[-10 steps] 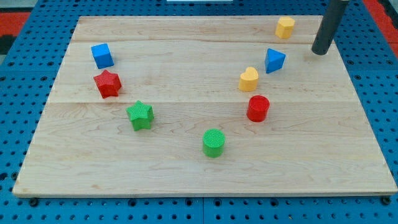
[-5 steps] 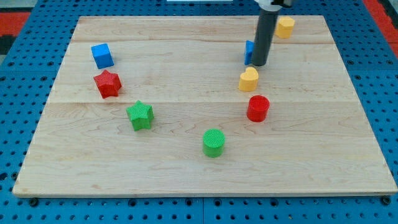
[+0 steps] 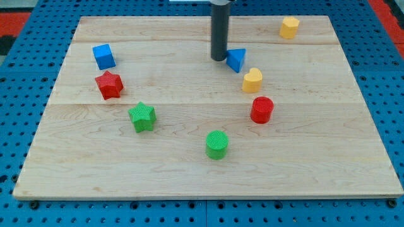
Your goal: Move the triangle left to the heart
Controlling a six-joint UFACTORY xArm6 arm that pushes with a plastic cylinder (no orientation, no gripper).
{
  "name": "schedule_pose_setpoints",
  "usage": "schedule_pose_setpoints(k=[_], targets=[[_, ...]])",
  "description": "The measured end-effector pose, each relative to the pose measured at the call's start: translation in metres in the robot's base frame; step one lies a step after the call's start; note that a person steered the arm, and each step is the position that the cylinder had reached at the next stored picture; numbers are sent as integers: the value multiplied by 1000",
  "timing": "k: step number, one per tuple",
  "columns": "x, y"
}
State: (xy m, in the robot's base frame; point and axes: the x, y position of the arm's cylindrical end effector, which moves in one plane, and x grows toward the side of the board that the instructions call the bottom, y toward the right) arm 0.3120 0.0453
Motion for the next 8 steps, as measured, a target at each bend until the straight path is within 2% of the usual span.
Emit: schedule_pose_setpoints(k=[1,4,5,7,8], targets=[[-13,52],[31,57],[34,67],[54,7],[50,21]])
